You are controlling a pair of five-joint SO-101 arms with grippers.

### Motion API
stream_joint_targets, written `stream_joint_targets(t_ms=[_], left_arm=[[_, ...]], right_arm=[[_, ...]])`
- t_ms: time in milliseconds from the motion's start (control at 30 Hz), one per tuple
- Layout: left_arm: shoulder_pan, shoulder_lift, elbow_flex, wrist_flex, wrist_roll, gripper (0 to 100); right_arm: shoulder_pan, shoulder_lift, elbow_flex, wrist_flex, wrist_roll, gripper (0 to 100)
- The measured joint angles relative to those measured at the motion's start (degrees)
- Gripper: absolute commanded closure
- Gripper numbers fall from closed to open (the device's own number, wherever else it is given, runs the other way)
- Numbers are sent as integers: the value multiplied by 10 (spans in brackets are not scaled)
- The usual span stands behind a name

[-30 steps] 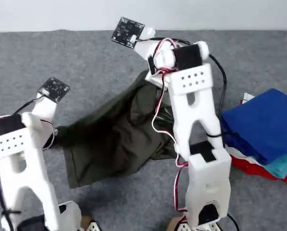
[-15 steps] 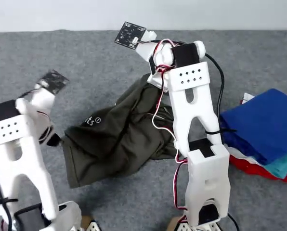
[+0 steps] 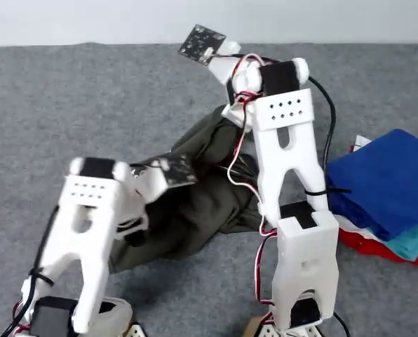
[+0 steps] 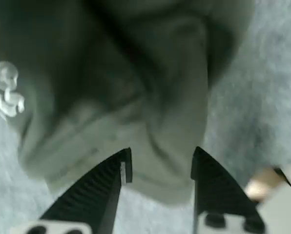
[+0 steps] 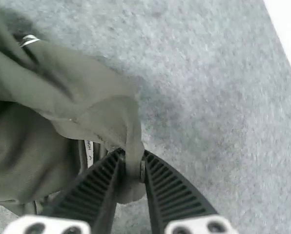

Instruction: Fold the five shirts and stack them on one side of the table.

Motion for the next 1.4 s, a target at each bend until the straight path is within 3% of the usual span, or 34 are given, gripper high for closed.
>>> stream_joint_targets(t_ms=[267, 700, 867, 1133, 1400], left_arm=[[26, 44, 27, -105, 25, 796], [29, 233, -85, -116, 50, 806], [29, 249, -93, -115, 50, 907], [21, 249, -202, -39, 50, 993], [-42, 250, -316, 26, 50, 995]], right_arm=[[25, 0, 0, 0, -4, 988], [25, 0, 0, 1, -4, 988], [25, 0, 0, 1, -4, 988], [25, 0, 0, 1, -4, 988], [25, 0, 0, 1, -4, 988]])
